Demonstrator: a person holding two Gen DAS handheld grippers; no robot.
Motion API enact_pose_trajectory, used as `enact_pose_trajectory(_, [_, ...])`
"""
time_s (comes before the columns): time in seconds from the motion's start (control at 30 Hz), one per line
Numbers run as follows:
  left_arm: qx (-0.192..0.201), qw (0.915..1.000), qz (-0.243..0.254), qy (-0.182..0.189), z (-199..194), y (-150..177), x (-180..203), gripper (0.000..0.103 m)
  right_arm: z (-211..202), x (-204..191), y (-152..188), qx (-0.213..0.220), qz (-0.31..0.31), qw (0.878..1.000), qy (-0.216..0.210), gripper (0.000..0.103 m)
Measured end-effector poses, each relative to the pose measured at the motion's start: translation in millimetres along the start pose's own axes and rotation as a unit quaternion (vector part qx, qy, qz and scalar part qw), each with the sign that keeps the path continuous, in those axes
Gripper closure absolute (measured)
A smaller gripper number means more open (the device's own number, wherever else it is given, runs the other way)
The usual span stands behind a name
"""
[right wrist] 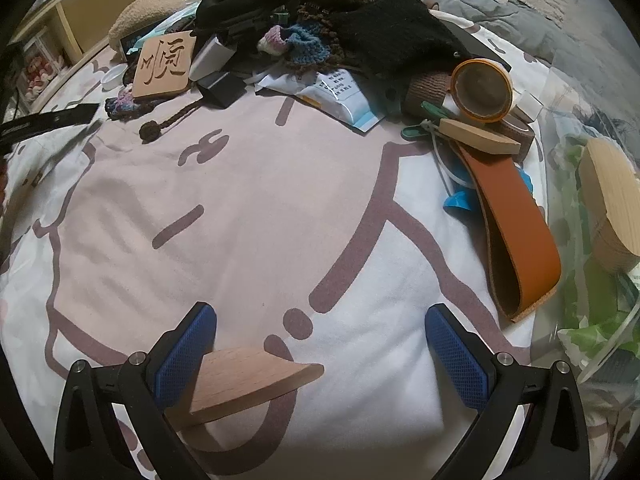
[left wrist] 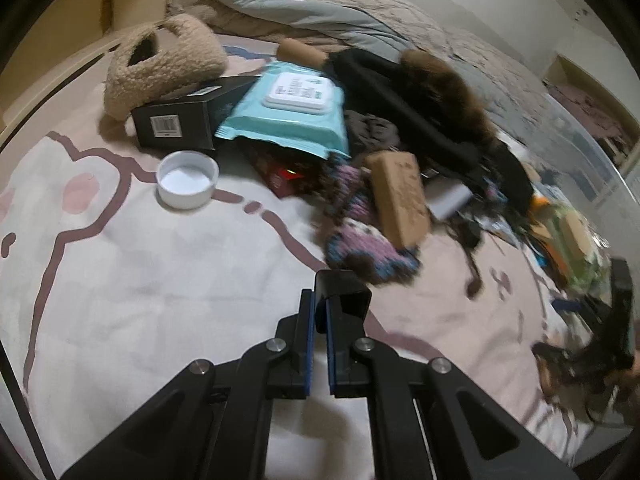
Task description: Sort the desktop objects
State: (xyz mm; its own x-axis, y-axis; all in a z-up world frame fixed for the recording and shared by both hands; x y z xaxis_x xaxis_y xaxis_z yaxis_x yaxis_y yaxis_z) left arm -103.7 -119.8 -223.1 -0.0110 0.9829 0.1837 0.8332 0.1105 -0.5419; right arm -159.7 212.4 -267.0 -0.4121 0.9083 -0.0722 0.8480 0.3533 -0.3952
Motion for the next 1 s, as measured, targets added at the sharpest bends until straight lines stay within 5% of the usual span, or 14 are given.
enact_pose_trajectory(0.13, [-0.035, 0.9970, 0.050, 0.048, -6.3, 17.7, 21.0, 0.097, 3.4, -9.6, -6.1, 0.001, 0.000, 1.000, 0.001, 0.000])
enact_pose_trajectory(0.27, [-0.046, 0.9922, 0.109, 0.038, -1.6, 41.7, 43.1, 0.096, 4.6, -14.1, -22.7, 0.005, -0.004, 1.000, -0.001, 0.000])
enact_pose_trajectory(0.3, [-0.050, 0.9920, 0.109, 0.040, -0.5, 44.4, 43.6, 0.088, 4.1, -15.1, -26.5, 0.007, -0.005, 1.000, -0.004, 0.000])
enact_pose_trajectory(0.4, [-0.051, 0.9936, 0.091, 0.043, -0.6, 50.4, 37.8, 0.032, -1.8, -29.6, -23.3, 0.021, -0.004, 1.000, -0.014, 0.000])
enact_pose_trajectory(0.43, [-0.048, 0.9943, 0.078, 0.054, -3.1, 52.0, 33.9, 0.029, -12.6, -51.0, -2.8, 0.026, -0.001, 1.000, -0.018, 0.000])
enact_pose_trajectory(0.5, [-0.047, 0.9946, 0.066, 0.065, -6.7, 53.9, 29.4, 0.029, -9.2, -60.0, -1.0, 0.034, 0.004, 0.999, -0.026, 0.000])
enact_pose_trajectory(0.53, [-0.045, 0.9949, 0.063, 0.064, -8.6, 54.7, 26.9, 0.029, -28.3, -28.1, 15.1, 0.037, 0.005, 0.999, -0.028, 0.000])
enact_pose_trajectory(0.63, [-0.043, 0.9955, 0.059, 0.061, -15.5, 56.3, 22.2, 0.029, -54.3, -27.7, 56.7, 0.043, 0.003, 0.999, -0.024, 0.000])
enact_pose_trajectory(0.77, [-0.048, 0.9949, 0.046, 0.077, -18.9, 54.9, 25.7, 0.028, -63.6, -27.1, 53.0, 0.050, -0.012, 0.999, -0.005, 0.000])
enact_pose_trajectory(1.0, [-0.045, 0.9916, 0.061, 0.105, -10.7, 38.5, 58.5, 0.028, -87.2, -76.8, 18.6, 0.089, -0.047, 0.989, -0.113, 0.000])
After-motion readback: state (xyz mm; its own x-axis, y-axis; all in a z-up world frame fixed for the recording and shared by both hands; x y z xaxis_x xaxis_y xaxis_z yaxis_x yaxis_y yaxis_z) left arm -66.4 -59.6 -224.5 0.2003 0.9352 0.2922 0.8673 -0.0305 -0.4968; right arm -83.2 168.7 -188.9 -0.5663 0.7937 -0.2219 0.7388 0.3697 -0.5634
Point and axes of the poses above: each gripper's, at about its wrist camera, not at the fingertips, and z roughly the way its jaws point, x to its right, y to its underside, the point moved 2 cm from there along z, roughly the way its jaws point, and after that the axes turned 4 degrees about -y, right-handed, at the moved point
